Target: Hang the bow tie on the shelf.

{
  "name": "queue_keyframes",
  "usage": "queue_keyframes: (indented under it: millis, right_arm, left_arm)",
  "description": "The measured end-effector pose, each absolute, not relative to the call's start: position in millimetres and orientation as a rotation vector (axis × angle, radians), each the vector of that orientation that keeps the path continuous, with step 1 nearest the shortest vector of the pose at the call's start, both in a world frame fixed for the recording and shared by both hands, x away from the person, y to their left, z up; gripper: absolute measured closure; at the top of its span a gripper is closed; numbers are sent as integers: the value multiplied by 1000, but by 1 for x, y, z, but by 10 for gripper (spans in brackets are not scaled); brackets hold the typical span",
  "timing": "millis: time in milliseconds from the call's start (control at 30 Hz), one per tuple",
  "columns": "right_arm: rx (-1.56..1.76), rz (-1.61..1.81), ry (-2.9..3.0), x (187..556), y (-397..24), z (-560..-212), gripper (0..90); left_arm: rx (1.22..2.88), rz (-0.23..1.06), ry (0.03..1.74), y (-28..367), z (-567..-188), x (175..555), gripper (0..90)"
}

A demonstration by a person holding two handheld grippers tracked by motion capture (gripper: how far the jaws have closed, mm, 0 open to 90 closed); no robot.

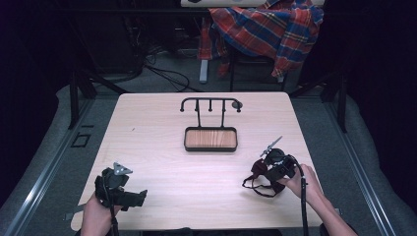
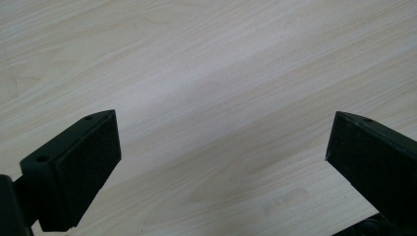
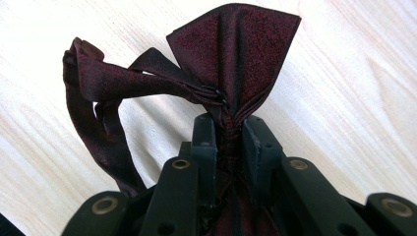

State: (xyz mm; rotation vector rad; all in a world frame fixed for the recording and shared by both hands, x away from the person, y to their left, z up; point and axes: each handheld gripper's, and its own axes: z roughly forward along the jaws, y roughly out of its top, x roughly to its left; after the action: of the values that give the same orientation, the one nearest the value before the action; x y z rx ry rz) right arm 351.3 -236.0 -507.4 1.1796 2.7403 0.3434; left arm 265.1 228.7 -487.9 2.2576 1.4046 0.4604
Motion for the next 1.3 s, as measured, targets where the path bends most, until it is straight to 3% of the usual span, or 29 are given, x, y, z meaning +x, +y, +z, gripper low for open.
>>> queue_keyframes:
  millis: [1300]
  right_arm:
    - [1087,354,2642,380,-216,-479,771]
  left_arm:
    - [2259,449,1403,230,-488,266,1]
